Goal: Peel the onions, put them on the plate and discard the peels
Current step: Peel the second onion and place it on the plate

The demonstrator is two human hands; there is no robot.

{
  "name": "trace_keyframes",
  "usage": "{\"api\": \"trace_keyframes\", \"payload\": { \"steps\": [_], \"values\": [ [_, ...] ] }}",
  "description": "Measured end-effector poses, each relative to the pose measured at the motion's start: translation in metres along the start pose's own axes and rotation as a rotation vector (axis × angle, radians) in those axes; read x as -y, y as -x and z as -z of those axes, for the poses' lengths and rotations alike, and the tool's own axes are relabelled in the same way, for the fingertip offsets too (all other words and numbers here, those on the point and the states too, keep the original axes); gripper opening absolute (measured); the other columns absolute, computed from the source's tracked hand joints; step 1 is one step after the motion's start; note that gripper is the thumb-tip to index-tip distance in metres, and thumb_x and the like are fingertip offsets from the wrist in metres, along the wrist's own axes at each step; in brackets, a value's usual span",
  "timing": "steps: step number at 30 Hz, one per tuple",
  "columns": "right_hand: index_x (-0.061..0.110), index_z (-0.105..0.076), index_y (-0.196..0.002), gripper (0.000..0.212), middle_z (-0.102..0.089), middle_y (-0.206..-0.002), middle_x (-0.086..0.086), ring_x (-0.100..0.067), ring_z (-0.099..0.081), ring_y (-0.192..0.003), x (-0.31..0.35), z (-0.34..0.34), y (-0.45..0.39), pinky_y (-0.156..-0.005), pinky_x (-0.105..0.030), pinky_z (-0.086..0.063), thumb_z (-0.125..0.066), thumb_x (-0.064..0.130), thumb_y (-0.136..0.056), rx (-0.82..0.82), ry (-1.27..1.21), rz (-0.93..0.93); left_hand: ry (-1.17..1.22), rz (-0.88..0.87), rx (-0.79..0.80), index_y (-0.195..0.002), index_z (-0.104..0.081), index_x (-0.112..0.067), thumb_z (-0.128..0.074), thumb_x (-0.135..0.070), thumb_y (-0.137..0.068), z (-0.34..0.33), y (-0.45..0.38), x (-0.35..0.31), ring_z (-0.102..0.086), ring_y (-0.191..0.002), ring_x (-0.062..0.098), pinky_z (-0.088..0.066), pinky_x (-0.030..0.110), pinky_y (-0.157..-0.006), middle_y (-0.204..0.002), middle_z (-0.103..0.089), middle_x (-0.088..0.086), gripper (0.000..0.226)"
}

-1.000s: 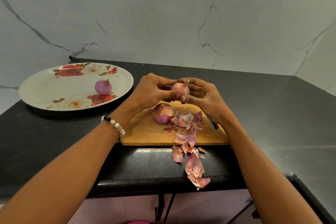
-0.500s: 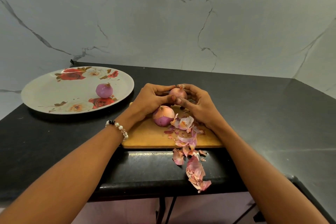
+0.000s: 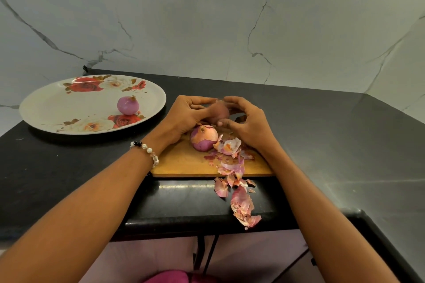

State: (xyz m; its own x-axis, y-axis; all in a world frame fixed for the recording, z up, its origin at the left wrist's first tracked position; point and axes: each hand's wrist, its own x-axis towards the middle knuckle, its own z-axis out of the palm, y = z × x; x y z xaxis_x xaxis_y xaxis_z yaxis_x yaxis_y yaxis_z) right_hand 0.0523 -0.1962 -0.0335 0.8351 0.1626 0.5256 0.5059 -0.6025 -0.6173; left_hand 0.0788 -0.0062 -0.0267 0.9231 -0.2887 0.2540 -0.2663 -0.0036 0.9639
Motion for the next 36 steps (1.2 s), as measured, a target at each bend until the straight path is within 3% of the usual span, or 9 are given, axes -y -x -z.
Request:
{"api": "trace_keyframes", "payload": {
  "steps": [4, 7, 10, 12, 16, 20, 25, 30, 36],
  "values": [
    [0.011, -0.060, -0.129, 0.051, -0.069, -0.115, -0.003, -0.012, -0.067, -0.104, 0.023, 0.018, 0.018, -0.086, -0.024, -0.056, -0.079, 0.019, -0.083, -0.118, -0.221, -0.095, 0.015, 0.022, 0.034, -0.114, -0.067, -0.017, -0.072, -0.024, -0.078, 0.001, 0.004, 0.000, -0.069, -0.095, 0.013, -0.057, 0.025, -0.075, -0.103, -0.072, 0.002, 0.037],
    [0.011, -0.057, -0.132, 0.058, -0.069, -0.116, -0.009, -0.021, -0.068, -0.107, 0.043, 0.041, 0.047, -0.088, -0.030, -0.055, -0.078, 0.014, -0.078, 0.069, -0.535, -0.135, 0.040, 0.019, 0.057, -0.109, -0.068, -0.023, -0.070, -0.030, -0.074, 0.001, 0.007, 0.000, -0.067, -0.101, 0.016, -0.057, 0.029, -0.083, -0.109, -0.070, 0.002, 0.035],
    [0.017, -0.047, -0.144, 0.080, -0.059, -0.134, -0.005, -0.021, -0.057, -0.126, 0.055, 0.050, 0.072, -0.104, -0.035, -0.048, -0.083, 0.010, -0.073, 0.413, -0.385, -0.084, 0.050, 0.017, 0.051, -0.117, -0.064, -0.016, -0.067, -0.022, -0.083, 0.001, 0.008, 0.000, -0.064, -0.105, 0.017, -0.056, 0.027, -0.083, -0.115, -0.066, 0.005, 0.035],
    [0.020, -0.038, -0.150, 0.096, -0.049, -0.145, 0.004, -0.015, -0.046, -0.136, 0.058, 0.047, 0.081, -0.112, -0.035, -0.041, -0.087, 0.016, -0.068, 0.519, -0.261, -0.049, 0.050, 0.013, 0.052, -0.119, -0.064, -0.014, -0.065, -0.018, -0.087, 0.002, 0.008, 0.000, -0.064, -0.106, 0.017, -0.056, 0.025, -0.080, -0.116, -0.066, 0.007, 0.032],
    [0.044, -0.025, -0.152, 0.114, -0.029, -0.156, 0.015, -0.010, -0.021, -0.146, 0.055, 0.040, 0.088, -0.121, -0.043, -0.025, -0.090, 0.046, -0.058, 0.504, 0.001, -0.017, -0.001, -0.013, 0.064, -0.123, -0.061, -0.009, -0.064, -0.018, -0.088, 0.003, 0.010, 0.000, -0.064, -0.103, 0.015, -0.055, 0.021, -0.076, -0.116, -0.065, 0.007, 0.037],
    [0.050, -0.019, -0.151, 0.118, -0.023, -0.157, 0.006, -0.015, -0.010, -0.145, 0.048, 0.036, 0.087, -0.121, -0.045, -0.018, -0.081, 0.067, -0.052, 0.425, 0.198, -0.057, -0.016, -0.017, 0.071, -0.125, -0.060, -0.010, -0.065, -0.019, -0.087, 0.004, 0.009, 0.001, -0.064, -0.104, 0.016, -0.056, 0.024, -0.079, -0.116, -0.065, 0.006, 0.039],
    [0.039, -0.034, -0.150, 0.102, -0.030, -0.155, 0.000, -0.020, -0.013, -0.143, 0.042, 0.034, 0.076, -0.117, -0.056, -0.018, -0.088, 0.053, -0.064, 0.186, 0.307, -0.130, -0.006, 0.000, 0.071, -0.124, -0.061, -0.011, -0.065, -0.019, -0.086, 0.004, 0.008, 0.001, -0.066, -0.101, 0.015, -0.056, 0.024, -0.077, -0.113, -0.067, 0.004, 0.039],
    [0.041, -0.043, -0.142, 0.088, -0.040, -0.148, 0.003, -0.019, -0.020, -0.141, 0.041, 0.037, 0.064, -0.114, -0.051, -0.027, -0.078, 0.064, -0.065, 0.200, 0.201, -0.118, -0.033, 0.000, 0.062, -0.123, -0.062, -0.013, -0.066, -0.022, -0.087, 0.005, 0.007, 0.001, -0.065, -0.104, 0.016, -0.057, 0.027, -0.081, -0.116, -0.066, 0.004, 0.038],
    [0.018, -0.068, -0.122, 0.031, -0.066, -0.120, 0.005, -0.014, -0.057, -0.114, 0.038, 0.036, 0.028, -0.101, -0.045, -0.048, -0.066, 0.030, -0.094, -0.040, -0.012, -0.100, -0.007, -0.011, 0.048, -0.117, -0.065, -0.018, -0.068, -0.023, -0.084, 0.005, 0.006, 0.003, -0.066, -0.103, 0.019, -0.057, 0.034, -0.084, -0.111, -0.069, 0.007, 0.034]
  ]
}}
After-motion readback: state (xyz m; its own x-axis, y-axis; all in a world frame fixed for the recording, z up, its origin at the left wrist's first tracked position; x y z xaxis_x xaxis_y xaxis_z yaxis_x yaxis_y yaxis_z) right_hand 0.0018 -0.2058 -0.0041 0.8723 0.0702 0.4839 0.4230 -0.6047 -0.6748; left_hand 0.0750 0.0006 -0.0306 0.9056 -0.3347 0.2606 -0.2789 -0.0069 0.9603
